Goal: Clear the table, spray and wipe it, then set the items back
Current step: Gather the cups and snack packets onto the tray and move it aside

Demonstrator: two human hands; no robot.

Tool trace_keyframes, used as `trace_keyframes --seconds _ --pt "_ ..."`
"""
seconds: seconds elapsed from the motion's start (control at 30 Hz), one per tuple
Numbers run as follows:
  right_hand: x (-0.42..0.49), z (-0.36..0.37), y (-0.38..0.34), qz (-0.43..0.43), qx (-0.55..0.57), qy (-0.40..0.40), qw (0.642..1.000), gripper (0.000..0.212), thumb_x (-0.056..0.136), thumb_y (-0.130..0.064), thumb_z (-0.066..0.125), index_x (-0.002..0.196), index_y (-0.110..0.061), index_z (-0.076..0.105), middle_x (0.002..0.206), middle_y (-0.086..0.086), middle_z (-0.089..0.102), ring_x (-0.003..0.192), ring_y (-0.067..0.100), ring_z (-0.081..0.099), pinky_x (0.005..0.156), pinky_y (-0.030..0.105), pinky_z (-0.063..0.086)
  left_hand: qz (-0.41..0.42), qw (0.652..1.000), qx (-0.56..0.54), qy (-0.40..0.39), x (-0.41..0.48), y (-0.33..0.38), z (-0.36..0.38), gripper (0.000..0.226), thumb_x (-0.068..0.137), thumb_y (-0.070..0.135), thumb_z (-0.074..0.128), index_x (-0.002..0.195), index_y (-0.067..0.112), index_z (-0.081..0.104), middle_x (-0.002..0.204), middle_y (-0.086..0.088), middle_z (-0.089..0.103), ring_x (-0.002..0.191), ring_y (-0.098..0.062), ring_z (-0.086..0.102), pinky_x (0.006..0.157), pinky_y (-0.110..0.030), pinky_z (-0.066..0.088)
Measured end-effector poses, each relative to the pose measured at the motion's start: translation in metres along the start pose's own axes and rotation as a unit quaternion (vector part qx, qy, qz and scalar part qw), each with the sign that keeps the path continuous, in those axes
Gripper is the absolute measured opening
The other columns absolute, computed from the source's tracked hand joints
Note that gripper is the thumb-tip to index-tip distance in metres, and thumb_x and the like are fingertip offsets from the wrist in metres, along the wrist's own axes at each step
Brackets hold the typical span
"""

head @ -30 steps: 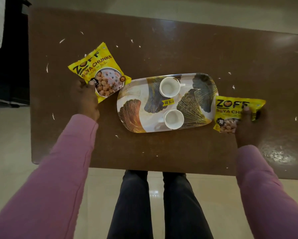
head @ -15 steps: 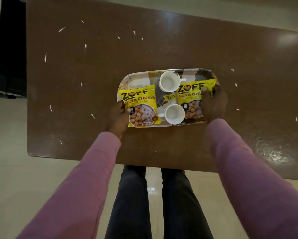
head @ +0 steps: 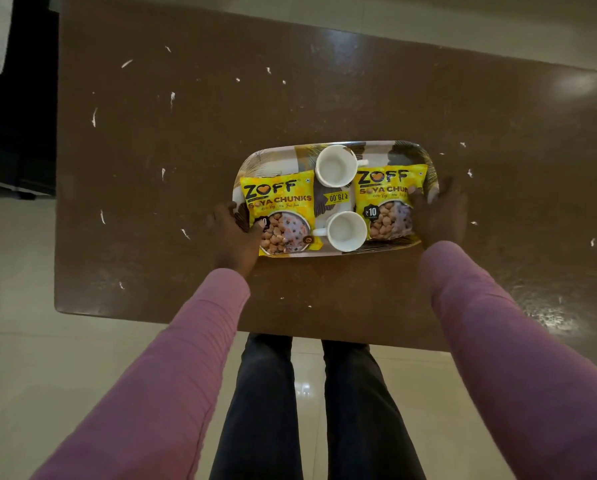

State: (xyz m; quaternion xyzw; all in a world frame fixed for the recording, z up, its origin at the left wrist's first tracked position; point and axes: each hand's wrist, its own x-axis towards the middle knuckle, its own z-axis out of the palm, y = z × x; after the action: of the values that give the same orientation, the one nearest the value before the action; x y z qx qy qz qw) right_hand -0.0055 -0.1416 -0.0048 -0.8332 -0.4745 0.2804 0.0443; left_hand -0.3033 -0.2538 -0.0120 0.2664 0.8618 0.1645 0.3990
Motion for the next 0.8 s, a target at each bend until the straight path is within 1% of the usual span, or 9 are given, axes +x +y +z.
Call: trace_keyframes --seconds 0.1,0.17,0.2,0.3,0.4,0.53,0.6,0.7,0.8 --pt "0.007 -0.002 0.002 0.008 0.014 -0.033 0.999 0.069 0.082 -0.055 0.061 0.131 -0.011 0.046 0.13 0.017 0.053 0.119 0.034 0.052 0.094 0.042 0.042 -0.023 0.998 -0.06 -0.026 0.006 0.001 -0.002 0.063 0.073 0.023 0.08 0.126 0.02 0.045 0.12 -0.002 0.059 0.108 -0.022 0.06 0.094 -0.045 0.051" --pt "0.009 -0.004 0.002 0.009 0.047 -0.04 0.998 0.065 0.081 -0.062 0.055 0.123 -0.012 0.054 0.122 0.015 0.06 0.11 0.031 0.057 0.088 0.037 0.043 -0.064 0.987 -0.136 -0.06 0.01 0.005 -0.003 0.057 0.079 0.017 0.077 0.126 0.023 0.047 0.118 0.002 0.062 0.108 -0.02 0.062 0.094 -0.045 0.051" --pt "0.011 -0.004 0.004 0.011 0.061 -0.038 0.997 0.06 0.084 -0.06 0.05 0.119 -0.012 0.058 0.117 0.014 0.062 0.105 0.028 0.058 0.084 0.033 0.043 -0.086 0.979 -0.17 -0.076 0.012 0.007 -0.003 0.048 0.083 0.017 0.074 0.123 0.026 0.049 0.117 0.003 0.063 0.107 -0.021 0.063 0.094 -0.047 0.052" --pt "0.011 -0.009 0.005 0.027 0.065 -0.032 0.997 0.039 0.094 -0.037 0.048 0.114 -0.007 0.063 0.11 0.014 0.066 0.1 0.028 0.06 0.075 0.024 0.035 -0.107 0.965 -0.219 -0.098 0.019 0.014 -0.006 0.023 0.094 0.016 0.06 0.108 0.033 0.054 0.104 0.005 0.065 0.101 -0.023 0.065 0.092 -0.049 0.053" --pt "-0.003 -0.016 0.004 0.043 0.055 -0.041 0.997 0.029 0.094 -0.023 0.051 0.113 -0.005 0.064 0.102 0.012 0.065 0.093 0.024 0.058 0.07 0.023 0.034 -0.103 0.967 -0.217 -0.089 0.024 0.018 -0.014 0.025 0.095 0.016 0.056 0.113 0.033 0.055 0.113 0.0 0.066 0.102 -0.025 0.066 0.091 -0.051 0.053" --pt "-0.04 -0.031 0.009 0.024 0.04 -0.019 0.999 0.037 0.092 -0.027 0.05 0.116 -0.002 0.064 0.114 0.022 0.065 0.107 0.036 0.06 0.075 0.025 0.036 -0.097 0.969 -0.202 -0.103 0.011 0.022 -0.038 0.031 0.097 0.013 0.053 0.127 0.022 0.053 0.117 -0.006 0.064 0.102 -0.027 0.064 0.092 -0.05 0.053" --pt "-0.063 -0.044 0.009 0.03 0.032 -0.015 0.999 0.032 0.093 -0.022 0.051 0.114 -0.002 0.065 0.112 0.022 0.066 0.105 0.037 0.06 0.075 0.027 0.038 -0.089 0.968 -0.203 -0.117 -0.006 0.026 -0.058 0.031 0.099 0.011 0.049 0.129 0.016 0.053 0.117 -0.01 0.065 0.095 -0.027 0.064 0.084 -0.045 0.055" --pt "-0.107 -0.066 0.008 0.053 0.051 -0.028 0.997 0.026 0.091 -0.013 0.054 0.11 -0.001 0.068 0.107 0.022 0.068 0.1 0.037 0.062 0.075 0.029 0.04 -0.09 0.97 -0.196 -0.113 -0.034 0.029 -0.094 0.03 0.103 0.015 0.04 0.13 0.013 0.054 0.1 -0.008 0.066 0.073 -0.018 0.063 0.059 -0.029 0.05" --pt "-0.148 -0.083 0.008 0.055 0.072 -0.026 0.996 0.024 0.088 -0.01 0.057 0.107 0.0 0.069 0.104 0.023 0.068 0.098 0.037 0.064 0.077 0.03 0.043 -0.056 0.979 -0.173 -0.095 -0.059 0.027 -0.125 0.03 0.103 0.013 0.041 0.128 0.014 0.058 0.106 -0.014 0.067 0.062 -0.01 0.057 0.05 -0.023 0.046"
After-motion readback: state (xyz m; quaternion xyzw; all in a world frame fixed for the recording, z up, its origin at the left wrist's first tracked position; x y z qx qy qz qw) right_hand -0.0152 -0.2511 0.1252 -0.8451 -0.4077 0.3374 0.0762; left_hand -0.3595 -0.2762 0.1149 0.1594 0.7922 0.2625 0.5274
